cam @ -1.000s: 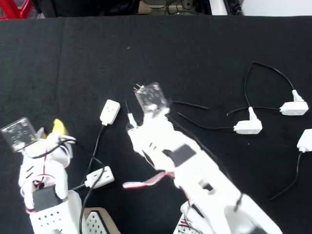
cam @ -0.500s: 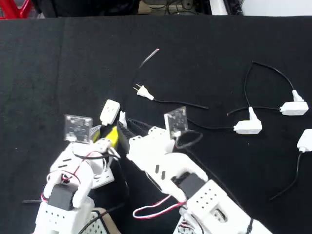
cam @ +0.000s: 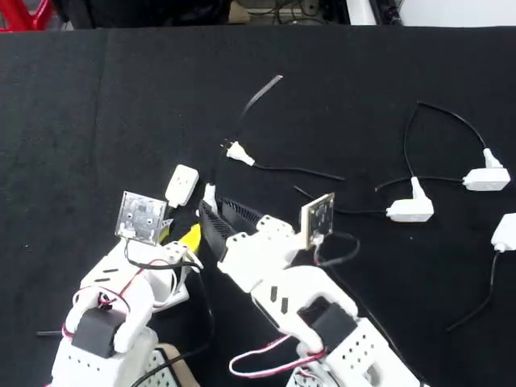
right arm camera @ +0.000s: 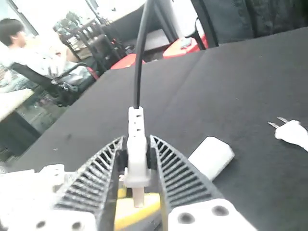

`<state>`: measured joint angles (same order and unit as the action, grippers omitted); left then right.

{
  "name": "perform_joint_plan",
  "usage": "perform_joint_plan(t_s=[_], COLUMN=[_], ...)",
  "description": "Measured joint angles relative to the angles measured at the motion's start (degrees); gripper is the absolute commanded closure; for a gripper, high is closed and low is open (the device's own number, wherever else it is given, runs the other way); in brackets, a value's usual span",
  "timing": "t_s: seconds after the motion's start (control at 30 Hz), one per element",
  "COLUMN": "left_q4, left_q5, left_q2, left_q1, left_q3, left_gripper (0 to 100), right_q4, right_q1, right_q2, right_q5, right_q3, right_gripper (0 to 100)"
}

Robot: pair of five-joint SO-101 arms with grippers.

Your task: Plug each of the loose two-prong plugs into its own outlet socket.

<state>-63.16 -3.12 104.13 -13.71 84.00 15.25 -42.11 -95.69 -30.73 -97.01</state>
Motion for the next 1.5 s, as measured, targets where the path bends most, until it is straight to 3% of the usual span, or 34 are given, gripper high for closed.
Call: perform_joint_plan(t_s=[0.57, 0.73, 1.0, 1.33, 1.5], left_q4=[-2.55, -2.55, -2.55, -3.34, -7.82], left_q5=[0.00, 0.00, 0.00, 0.00, 3.69], left_q2=[0.00, 0.00, 0.00, 0.00, 0.09], left_q1=[-3.25, 0.62, 1.32, 1.23, 1.76], left_q3=[-3.16, -3.16, -3.16, -3.25, -4.22], left_gripper=[88, 88, 88, 88, 88], right_q4=[11.08, 18.73, 20.13, 31.38, 35.96], right_q1=[-3.43, -3.43, -5.01, -5.54, -0.18], right_q2=[-3.69, -3.69, -3.34, -2.73, -2.73], right_q5=[-1.32, -1.05, 0.35, 5.63, 10.11], right_q3=[2.46, 5.98, 6.07, 13.89, 17.05], right_gripper=[98.7, 98.7, 98.7, 98.7, 98.7])
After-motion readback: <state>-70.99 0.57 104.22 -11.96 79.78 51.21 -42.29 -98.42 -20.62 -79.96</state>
